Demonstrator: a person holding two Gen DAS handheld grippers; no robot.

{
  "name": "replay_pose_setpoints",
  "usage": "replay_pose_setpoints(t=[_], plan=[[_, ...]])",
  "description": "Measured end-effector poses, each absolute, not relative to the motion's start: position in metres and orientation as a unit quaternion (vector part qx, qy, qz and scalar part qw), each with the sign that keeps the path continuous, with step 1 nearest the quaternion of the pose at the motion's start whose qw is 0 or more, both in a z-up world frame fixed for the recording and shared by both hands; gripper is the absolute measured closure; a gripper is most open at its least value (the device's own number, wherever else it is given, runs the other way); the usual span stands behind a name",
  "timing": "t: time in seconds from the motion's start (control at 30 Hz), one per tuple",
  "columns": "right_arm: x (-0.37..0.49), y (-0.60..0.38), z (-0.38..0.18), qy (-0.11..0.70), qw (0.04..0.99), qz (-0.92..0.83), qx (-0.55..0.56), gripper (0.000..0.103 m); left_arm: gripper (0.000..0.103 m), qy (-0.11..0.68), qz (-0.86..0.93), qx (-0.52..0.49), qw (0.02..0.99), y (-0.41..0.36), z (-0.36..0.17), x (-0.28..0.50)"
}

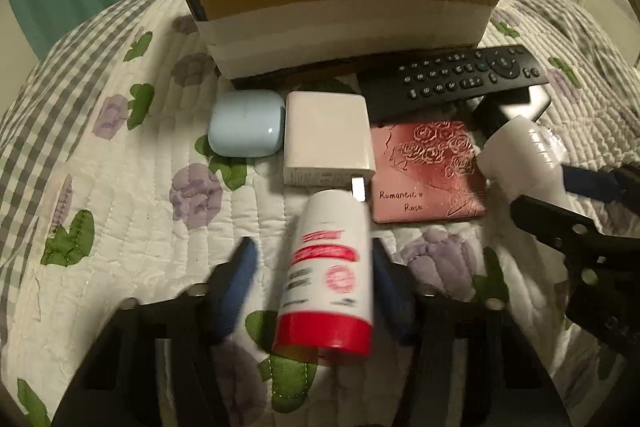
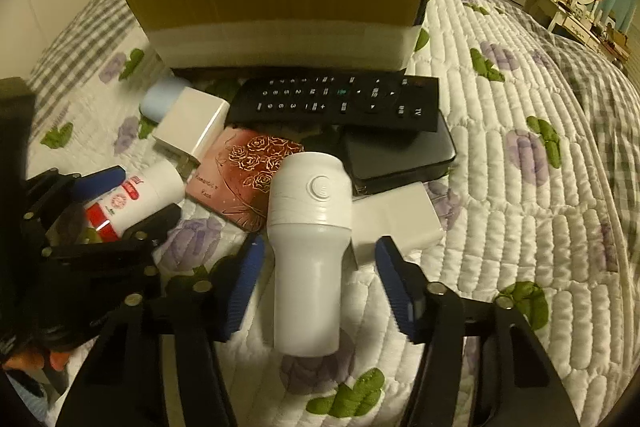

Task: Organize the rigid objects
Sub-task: 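Grasp the red-capped bottle with the left tool while the right tool grasps the white cylinder, then lower the bottle and cylinder into the box and open both tools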

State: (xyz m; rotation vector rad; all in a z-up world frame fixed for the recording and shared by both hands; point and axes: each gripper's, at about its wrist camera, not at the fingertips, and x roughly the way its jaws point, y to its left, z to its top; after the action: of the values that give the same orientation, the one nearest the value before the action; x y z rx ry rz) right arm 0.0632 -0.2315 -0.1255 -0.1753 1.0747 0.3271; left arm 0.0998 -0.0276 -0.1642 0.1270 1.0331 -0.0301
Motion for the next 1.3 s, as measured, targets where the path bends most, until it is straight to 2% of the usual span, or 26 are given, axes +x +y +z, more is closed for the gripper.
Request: replay_pose_setpoints(t=[0.03, 0.37, 0.73, 1.03, 1.3], plan=[[0.063, -0.230, -0.125, 0.509, 0.842, 0.158, -0.082, 0.061, 0.066, 0.495, -0.018, 0.055, 0.867, -0.027, -0.162, 0.099], [0.050, -0.234, -0.106, 0.478, 0.860, 0.160, -0.075, 0.062, 0.067, 0.482, -0.032, 0.042, 0.875, -0.028, -0.120, 0.075], [0.051, -0.224, -0.004, 0.390, 0.899, 0.178, -0.091, 0.062, 0.067, 0.391, -0.027, 0.039, 0.919, -0.018, -0.022, 0.094], [0.119, -0.221, 0.073, 0.331, 0.922, 0.187, -0.076, 0.062, 0.067, 0.347, -0.009, 0.020, 0.938, 0.000, 0.040, 0.176], [0.202, -0.209, 0.066, 0.332, 0.923, 0.184, -0.064, 0.062, 0.067, 0.360, -0.007, -0.002, 0.933, 0.006, 0.025, 0.257]])
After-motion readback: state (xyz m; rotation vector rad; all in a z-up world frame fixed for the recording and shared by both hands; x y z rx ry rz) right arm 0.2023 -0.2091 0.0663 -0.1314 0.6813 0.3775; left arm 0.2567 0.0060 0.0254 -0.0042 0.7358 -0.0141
